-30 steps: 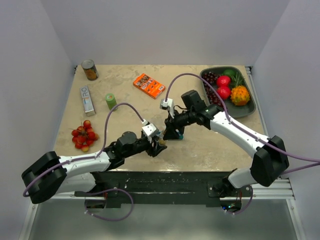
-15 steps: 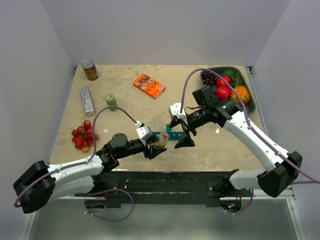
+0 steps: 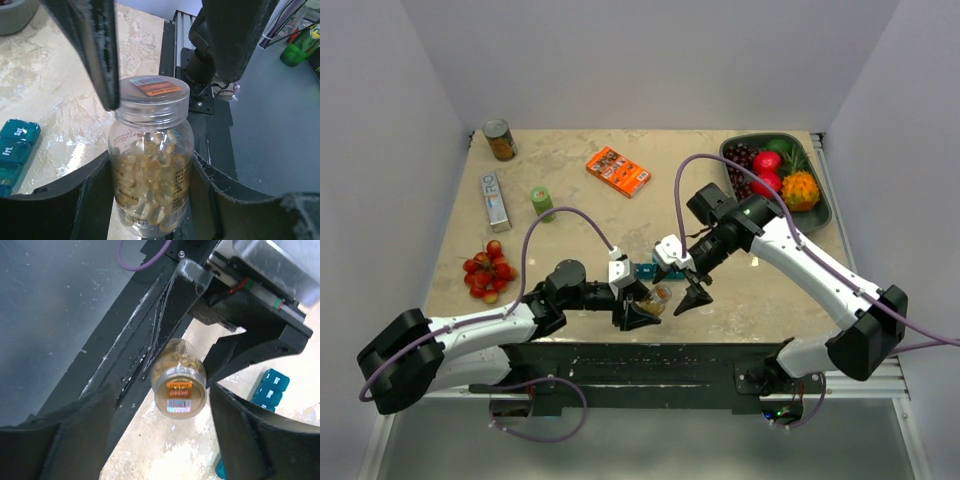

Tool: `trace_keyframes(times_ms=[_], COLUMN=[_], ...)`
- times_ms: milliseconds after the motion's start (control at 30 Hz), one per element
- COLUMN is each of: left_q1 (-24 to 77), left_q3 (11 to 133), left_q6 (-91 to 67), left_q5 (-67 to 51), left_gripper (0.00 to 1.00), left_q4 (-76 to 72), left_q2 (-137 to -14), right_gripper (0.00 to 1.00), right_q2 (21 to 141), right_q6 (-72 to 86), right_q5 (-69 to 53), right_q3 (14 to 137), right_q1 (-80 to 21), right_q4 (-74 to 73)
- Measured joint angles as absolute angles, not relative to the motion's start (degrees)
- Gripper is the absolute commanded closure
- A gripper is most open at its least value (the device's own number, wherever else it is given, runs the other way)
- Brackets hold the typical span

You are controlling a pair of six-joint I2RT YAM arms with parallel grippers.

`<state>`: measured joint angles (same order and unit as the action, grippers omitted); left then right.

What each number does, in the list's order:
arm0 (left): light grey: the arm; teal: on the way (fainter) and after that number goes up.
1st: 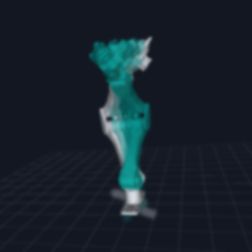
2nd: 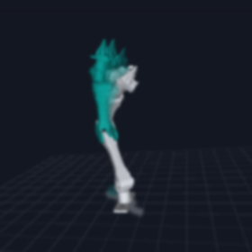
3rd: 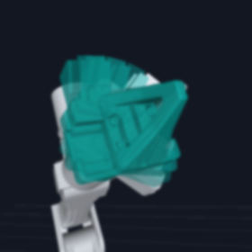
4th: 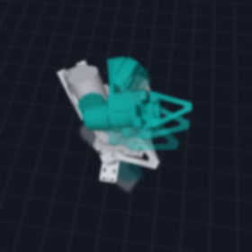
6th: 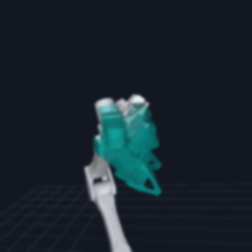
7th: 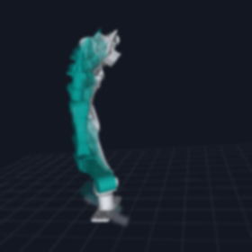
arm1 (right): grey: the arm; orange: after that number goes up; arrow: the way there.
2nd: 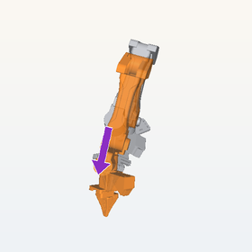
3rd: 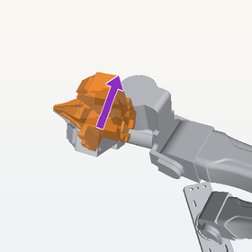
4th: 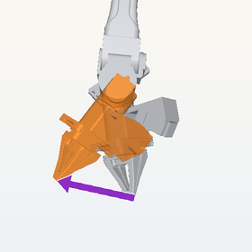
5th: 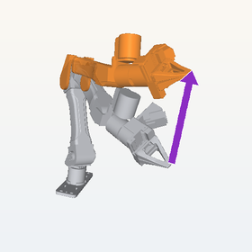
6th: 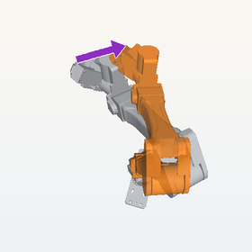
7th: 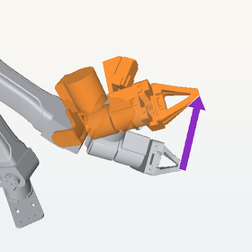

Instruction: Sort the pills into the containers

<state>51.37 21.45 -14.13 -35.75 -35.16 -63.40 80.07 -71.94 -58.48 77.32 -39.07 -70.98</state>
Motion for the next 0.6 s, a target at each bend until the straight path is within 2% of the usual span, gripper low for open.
trace_keyframes(times_ms=[133,300,533,567,600], left_q1=[51.4,51.42,51.44,51.42,51.44], left_q3=[21.8,21.87,21.85,21.85,21.85], left_q6=[-14.66,-15.55,-16.05,-16.08,-16.03], left_q5=[-36.23,-36.42,-36.16,-35.79,-35.16], left_gripper=[1.0,1.0,1.0,1.0,1.0], left_q4=[-36.29,-36.56,-36.99,-36.95,-36.84], left_q2=[-65.34,-65.63,-65.65,-65.65,-65.63], right_gripper=[0.42,0.51,0.74,0.82,0.85], right_q2=[79.96,78.76,76.84,76.69,76.55], right_q6=[-69.84,-67.0,-61.39,-59.99,-58.39], right_q5=[-57.91,-56.29,-54.59,-54.28,-53.6], right_q3=[76.2,74.22,72.18,71.96,71.81], right_q1=[-39.62,-40.07,-40.23,-40.23,-40.23], right_q4=[-68.64,-64.27,-59.27,-58.54,-57.6])
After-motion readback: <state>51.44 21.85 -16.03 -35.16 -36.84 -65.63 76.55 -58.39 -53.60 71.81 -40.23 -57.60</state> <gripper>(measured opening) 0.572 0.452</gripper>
